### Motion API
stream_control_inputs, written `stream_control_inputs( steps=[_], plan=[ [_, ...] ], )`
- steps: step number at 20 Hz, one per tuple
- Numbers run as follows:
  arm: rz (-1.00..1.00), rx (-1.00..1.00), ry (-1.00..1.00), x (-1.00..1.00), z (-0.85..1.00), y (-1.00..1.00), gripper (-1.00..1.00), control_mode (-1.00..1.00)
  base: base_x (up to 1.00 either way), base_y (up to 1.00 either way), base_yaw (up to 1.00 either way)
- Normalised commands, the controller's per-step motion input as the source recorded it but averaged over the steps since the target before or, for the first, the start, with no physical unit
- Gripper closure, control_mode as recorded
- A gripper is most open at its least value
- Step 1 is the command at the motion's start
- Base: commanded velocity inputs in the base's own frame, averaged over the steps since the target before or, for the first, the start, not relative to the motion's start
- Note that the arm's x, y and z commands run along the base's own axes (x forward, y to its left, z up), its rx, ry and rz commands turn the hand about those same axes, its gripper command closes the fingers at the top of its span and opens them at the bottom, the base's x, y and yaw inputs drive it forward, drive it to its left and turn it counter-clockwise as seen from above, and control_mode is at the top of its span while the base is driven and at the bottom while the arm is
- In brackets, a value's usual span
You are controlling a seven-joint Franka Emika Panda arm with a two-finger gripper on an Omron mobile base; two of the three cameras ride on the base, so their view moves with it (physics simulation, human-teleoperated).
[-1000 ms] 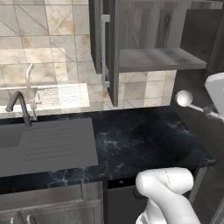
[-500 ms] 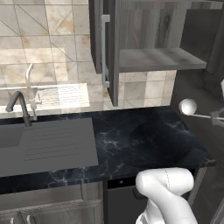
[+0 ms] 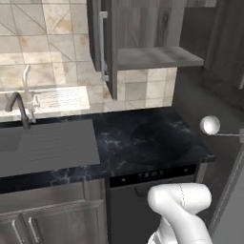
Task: Open the cabinet and move the ladle to the pot. Then close the cabinet.
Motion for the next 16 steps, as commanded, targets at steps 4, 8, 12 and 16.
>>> stream_control_inputs(
  steps=[4, 8, 12, 16],
  plan=[
    [0.00, 0.00, 0.00, 0.00, 0.00, 0.00, 1.00, 1.00, -1.00, 0.00, -0.27],
    [0.00, 0.00, 0.00, 0.00, 0.00, 0.00, 1.00, 1.00, -0.96, 0.57, -0.18],
    [0.00, 0.00, 0.00, 0.00, 0.00, 0.00, 1.00, 1.00, -0.44, 1.00, -0.05],
    [0.00, 0.00, 0.00, 0.00, 0.00, 0.00, 1.00, 1.00, -0.12, 1.00, 0.00]
  ],
)
